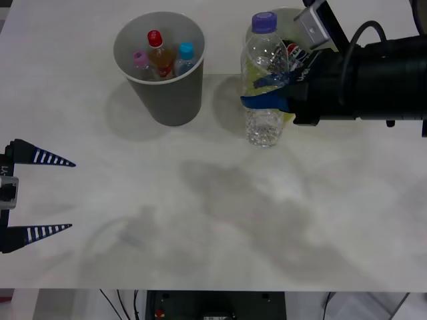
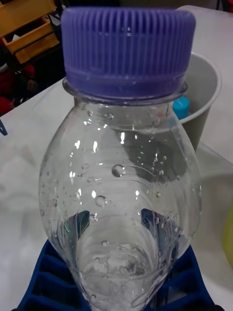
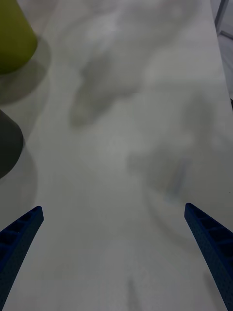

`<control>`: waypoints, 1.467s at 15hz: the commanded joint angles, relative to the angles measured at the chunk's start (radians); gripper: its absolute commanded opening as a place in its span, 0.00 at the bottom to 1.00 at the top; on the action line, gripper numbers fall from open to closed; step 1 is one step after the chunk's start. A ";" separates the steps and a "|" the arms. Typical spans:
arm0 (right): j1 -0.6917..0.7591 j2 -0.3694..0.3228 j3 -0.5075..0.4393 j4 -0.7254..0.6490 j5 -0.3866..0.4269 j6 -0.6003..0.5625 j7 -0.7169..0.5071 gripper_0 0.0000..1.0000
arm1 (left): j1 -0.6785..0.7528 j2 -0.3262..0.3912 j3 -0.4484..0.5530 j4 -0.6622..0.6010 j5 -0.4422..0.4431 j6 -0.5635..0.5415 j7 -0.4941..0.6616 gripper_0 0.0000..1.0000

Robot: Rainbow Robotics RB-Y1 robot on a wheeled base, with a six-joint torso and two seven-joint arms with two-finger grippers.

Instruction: Put the can into the green bin and the plastic bottle into the gray bin

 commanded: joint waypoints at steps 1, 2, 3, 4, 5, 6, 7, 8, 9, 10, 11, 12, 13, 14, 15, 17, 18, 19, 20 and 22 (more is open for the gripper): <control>-0.172 0.057 0.068 0.132 0.002 0.000 0.001 0.00 | 0.000 0.000 0.000 0.000 0.000 0.000 0.000 1.00; -0.237 0.092 0.087 0.195 0.005 0.000 0.001 0.00 | 0.000 0.000 0.000 0.000 0.000 0.000 0.000 1.00; -0.289 0.125 0.102 0.253 0.008 0.000 0.001 0.00 | 0.000 0.000 0.000 0.000 0.000 0.000 0.000 1.00; -0.332 0.149 0.114 0.305 0.012 0.000 0.010 0.00 | 0.000 0.000 0.000 0.000 0.000 0.000 0.000 1.00; -0.384 0.177 0.131 0.367 0.017 0.000 0.027 0.00 | 0.000 0.000 0.000 0.000 0.000 0.000 0.000 1.00; -0.433 0.203 0.148 0.428 0.020 0.000 0.047 0.00 | 0.000 0.000 0.000 0.000 0.000 0.000 0.000 1.00; -0.476 0.229 0.162 0.488 0.023 0.000 0.059 0.00 | 0.000 0.000 0.000 0.000 0.000 0.000 0.000 1.00; -0.533 0.264 0.177 0.566 0.031 0.008 0.074 0.00 | 0.000 0.000 0.000 0.000 0.000 0.000 0.000 1.00; -0.576 0.296 0.191 0.632 0.035 0.020 0.090 0.00 | 0.000 0.000 0.000 0.000 0.000 0.000 0.000 1.00; -0.611 0.321 0.203 0.683 0.042 0.035 0.099 0.00 | 0.000 0.000 0.000 0.000 0.000 0.000 0.000 1.00; -0.652 0.350 0.228 0.749 0.049 0.067 0.103 0.00 | 0.000 0.000 0.000 0.000 0.000 0.000 0.000 1.00; -0.688 0.381 0.254 0.812 0.058 0.101 0.110 0.00 | 0.000 0.000 0.000 0.000 0.000 0.000 0.000 1.00; -0.714 0.407 0.272 0.859 0.063 0.127 0.119 0.00 | 0.000 0.000 0.000 0.000 0.000 0.000 0.000 1.00; -0.746 0.437 0.299 0.924 0.068 0.164 0.139 0.00 | 0.000 0.000 0.000 0.000 0.000 0.000 0.000 1.00; -0.770 0.462 0.320 0.971 0.072 0.193 0.149 0.00 | 0.000 0.000 0.000 0.000 0.000 0.000 0.000 1.00; -0.809 0.500 0.342 1.042 0.072 0.219 0.166 0.00 | 0.000 0.000 0.000 0.000 0.000 0.000 0.000 1.00; -0.822 0.513 0.348 1.065 0.072 0.219 0.174 0.00 | 0.000 0.000 0.000 0.000 0.000 0.000 0.000 1.00; -0.829 0.517 0.357 1.072 0.072 0.219 0.174 0.00 | 0.000 0.000 0.000 0.000 0.000 0.000 0.000 1.00; -0.830 0.520 0.357 1.075 0.072 0.218 0.172 0.00 | 0.000 0.000 0.000 0.000 0.000 0.000 0.000 1.00; -0.832 0.525 0.357 1.074 0.071 0.218 0.179 0.04 | 0.000 0.000 0.000 0.000 0.000 0.000 0.000 1.00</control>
